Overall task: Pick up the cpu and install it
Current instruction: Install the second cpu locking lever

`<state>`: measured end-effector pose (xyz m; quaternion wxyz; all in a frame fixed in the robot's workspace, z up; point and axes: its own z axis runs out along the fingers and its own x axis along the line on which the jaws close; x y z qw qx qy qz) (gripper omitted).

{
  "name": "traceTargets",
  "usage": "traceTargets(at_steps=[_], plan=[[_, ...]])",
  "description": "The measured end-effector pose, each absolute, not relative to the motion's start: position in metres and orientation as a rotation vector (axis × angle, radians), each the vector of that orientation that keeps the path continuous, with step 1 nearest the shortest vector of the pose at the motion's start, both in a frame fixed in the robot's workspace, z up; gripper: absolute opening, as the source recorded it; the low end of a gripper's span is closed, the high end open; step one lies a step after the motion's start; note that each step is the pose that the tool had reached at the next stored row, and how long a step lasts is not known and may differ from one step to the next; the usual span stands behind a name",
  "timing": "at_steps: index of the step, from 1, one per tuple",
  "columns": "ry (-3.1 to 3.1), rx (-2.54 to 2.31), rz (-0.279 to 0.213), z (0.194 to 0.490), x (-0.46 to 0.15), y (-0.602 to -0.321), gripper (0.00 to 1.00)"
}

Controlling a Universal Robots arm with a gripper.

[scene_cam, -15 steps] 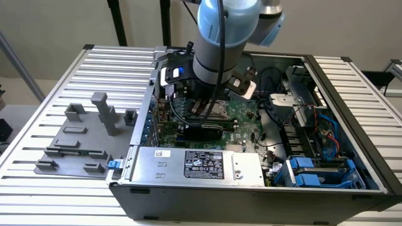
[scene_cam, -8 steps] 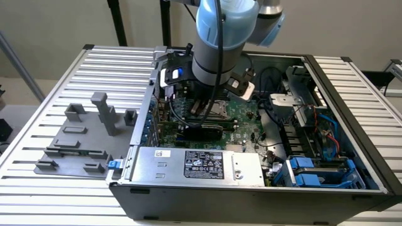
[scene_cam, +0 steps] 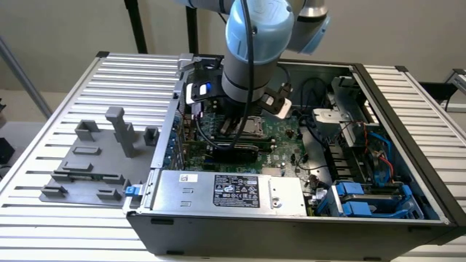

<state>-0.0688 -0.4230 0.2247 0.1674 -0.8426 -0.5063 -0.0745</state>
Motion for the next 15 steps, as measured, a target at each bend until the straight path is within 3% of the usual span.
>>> traceTargets(at_steps=[15], plan=[[-1.451, -2.419, -0.189, 0.208, -0.076, -0.415, 0.11]])
